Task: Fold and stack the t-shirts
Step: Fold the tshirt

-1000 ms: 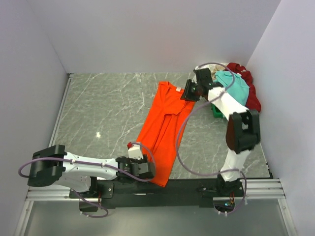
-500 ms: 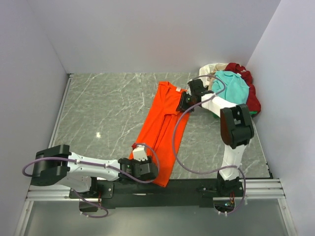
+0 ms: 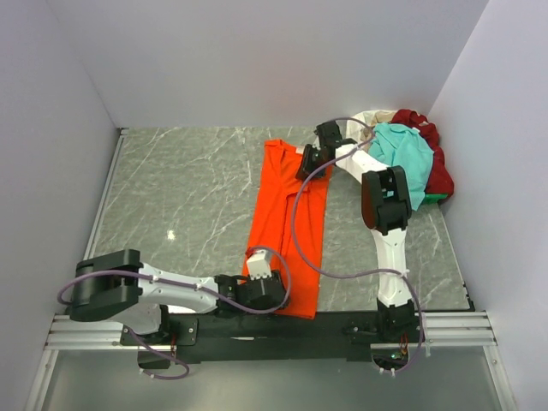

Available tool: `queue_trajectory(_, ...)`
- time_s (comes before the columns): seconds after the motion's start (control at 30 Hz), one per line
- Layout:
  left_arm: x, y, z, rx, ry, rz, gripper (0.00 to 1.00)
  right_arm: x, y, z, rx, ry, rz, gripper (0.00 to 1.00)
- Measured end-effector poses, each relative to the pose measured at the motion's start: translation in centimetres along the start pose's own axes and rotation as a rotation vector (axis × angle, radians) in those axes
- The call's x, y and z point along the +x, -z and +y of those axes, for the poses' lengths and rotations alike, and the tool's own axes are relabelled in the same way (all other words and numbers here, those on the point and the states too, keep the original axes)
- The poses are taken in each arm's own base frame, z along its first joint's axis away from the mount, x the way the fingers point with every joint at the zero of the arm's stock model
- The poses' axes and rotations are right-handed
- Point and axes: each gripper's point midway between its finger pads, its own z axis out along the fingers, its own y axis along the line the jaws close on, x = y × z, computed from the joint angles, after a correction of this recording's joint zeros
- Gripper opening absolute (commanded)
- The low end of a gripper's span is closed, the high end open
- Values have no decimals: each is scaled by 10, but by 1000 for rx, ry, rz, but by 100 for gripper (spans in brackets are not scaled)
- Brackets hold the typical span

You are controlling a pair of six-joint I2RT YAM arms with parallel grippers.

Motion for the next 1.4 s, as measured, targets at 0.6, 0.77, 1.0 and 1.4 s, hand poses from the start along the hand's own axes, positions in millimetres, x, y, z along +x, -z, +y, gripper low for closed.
queue_trajectory(0.6,-13,-23,-34,131,-102,39,51,-18,-16,30,-104,36,60,37)
queue_trajectory(0.77,-34,-12,-41,128,-160,-21,51,2,25,60,-254,36,103,37)
queue_trajectory(1.0,-93,27,-33,136,-104,-195,52,17,161,110,-413,132,-103,37)
queue_trajectory(1.4,-102,36,71,-27,-25,-220,50,183,171,48,-155,151,-101,37)
